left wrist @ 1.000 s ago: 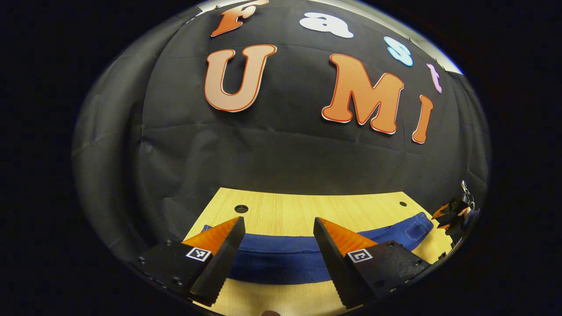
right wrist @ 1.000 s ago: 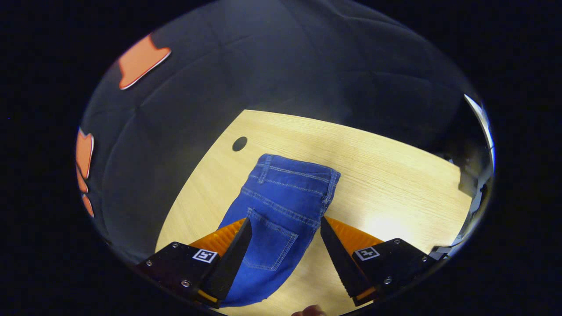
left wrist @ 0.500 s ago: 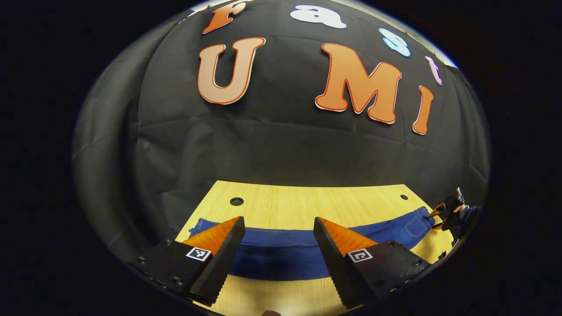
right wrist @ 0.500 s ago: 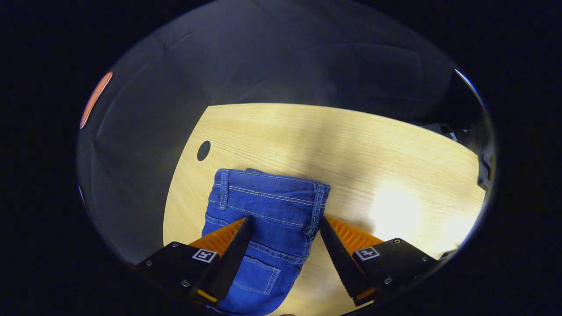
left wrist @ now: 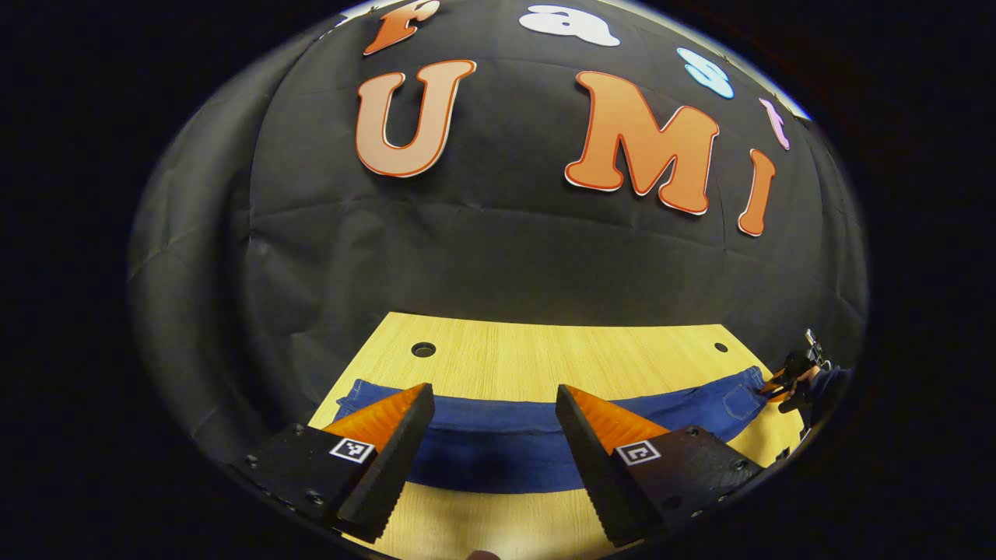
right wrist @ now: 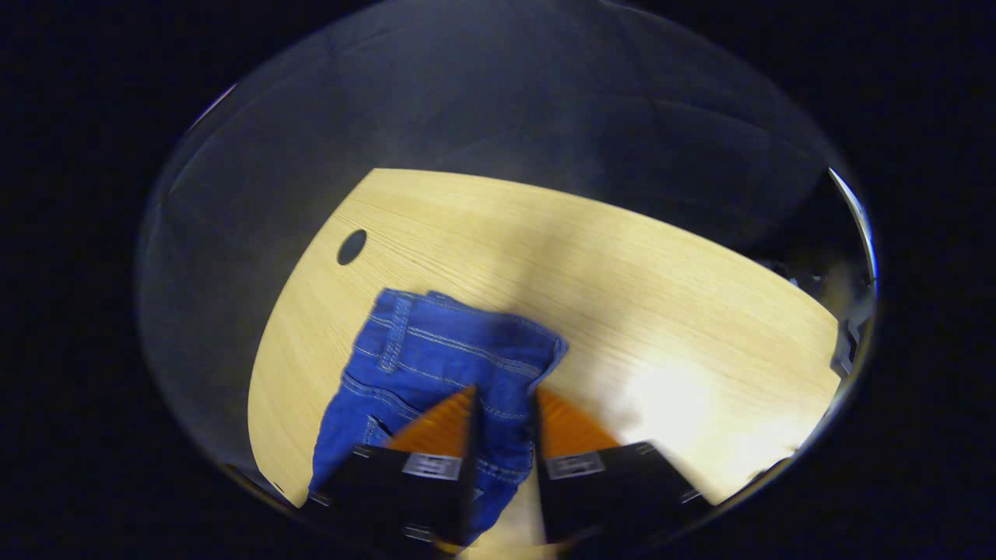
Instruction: Grasp the waist and the cuffs of the jeans and fold them to make the two legs overlap; first hold the waist and fold one-third of the jeans toward the cuffs, then hold the cuffs and fold the remaining one-third in the same direction to finish folding.
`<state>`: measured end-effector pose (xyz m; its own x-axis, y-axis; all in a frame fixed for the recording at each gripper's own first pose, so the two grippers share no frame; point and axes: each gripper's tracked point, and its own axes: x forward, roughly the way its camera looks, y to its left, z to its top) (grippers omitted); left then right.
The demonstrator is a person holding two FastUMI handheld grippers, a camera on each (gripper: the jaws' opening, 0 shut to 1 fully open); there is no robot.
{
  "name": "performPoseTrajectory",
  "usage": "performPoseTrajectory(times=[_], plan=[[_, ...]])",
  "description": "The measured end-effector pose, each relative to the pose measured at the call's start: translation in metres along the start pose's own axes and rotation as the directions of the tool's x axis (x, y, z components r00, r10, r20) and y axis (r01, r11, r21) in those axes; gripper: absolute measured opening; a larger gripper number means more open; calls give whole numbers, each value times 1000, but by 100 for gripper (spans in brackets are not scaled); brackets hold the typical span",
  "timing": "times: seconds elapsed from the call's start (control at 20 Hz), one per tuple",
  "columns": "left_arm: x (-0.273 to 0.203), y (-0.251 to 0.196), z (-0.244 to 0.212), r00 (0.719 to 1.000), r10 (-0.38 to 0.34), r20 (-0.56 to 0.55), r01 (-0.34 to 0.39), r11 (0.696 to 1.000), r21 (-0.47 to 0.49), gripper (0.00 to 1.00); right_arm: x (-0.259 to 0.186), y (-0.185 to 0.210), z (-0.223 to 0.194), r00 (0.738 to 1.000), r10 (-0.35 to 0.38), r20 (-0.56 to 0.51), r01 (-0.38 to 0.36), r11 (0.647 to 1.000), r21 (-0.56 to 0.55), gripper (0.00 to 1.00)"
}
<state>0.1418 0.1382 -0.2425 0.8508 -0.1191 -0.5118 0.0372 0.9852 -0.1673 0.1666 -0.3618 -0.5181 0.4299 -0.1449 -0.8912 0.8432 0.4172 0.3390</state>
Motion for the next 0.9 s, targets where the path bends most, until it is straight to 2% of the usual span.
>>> performPoseTrajectory(times=[0.1,0.15,0.2,0.3,0.55,0.7,0.75,0.8,0.9], plan=[[-1,2,-5,1000,0,-12,-1,1000,-10,97,6,2,-5,998,43,-34,-41,997,66,19],[0,5,-7,1000,5,-16,-5,1000,-13,100,4,7,-2,997,69,-25,-67,995,79,22],[0,7,-8,1000,7,-18,-7,1000,-19,97,-1,10,1,996,90,-2,-90,993,74,24],[0,6,-6,1000,-4,-14,4,1000,-30,97,-21,22,5,989,140,55,-141,990,28,24],[1,2,-5,999,-32,-7,32,999,-30,97,-59,41,2,970,203,133,-200,979,-35,24],[-3,2,-4,999,-48,2,48,998,-29,97,-101,53,-4,951,265,157,-253,963,-96,24],[-5,3,-3,999,-50,6,50,998,-31,100,-117,59,-10,945,281,168,-265,957,-115,24],[-5,6,-2,999,-51,10,51,998,-35,97,-130,70,-15,932,318,173,-296,944,-146,24],[-6,14,-2,999,-47,17,48,998,-48,97,-148,90,-24,916,358,180,-320,924,-209,24]])
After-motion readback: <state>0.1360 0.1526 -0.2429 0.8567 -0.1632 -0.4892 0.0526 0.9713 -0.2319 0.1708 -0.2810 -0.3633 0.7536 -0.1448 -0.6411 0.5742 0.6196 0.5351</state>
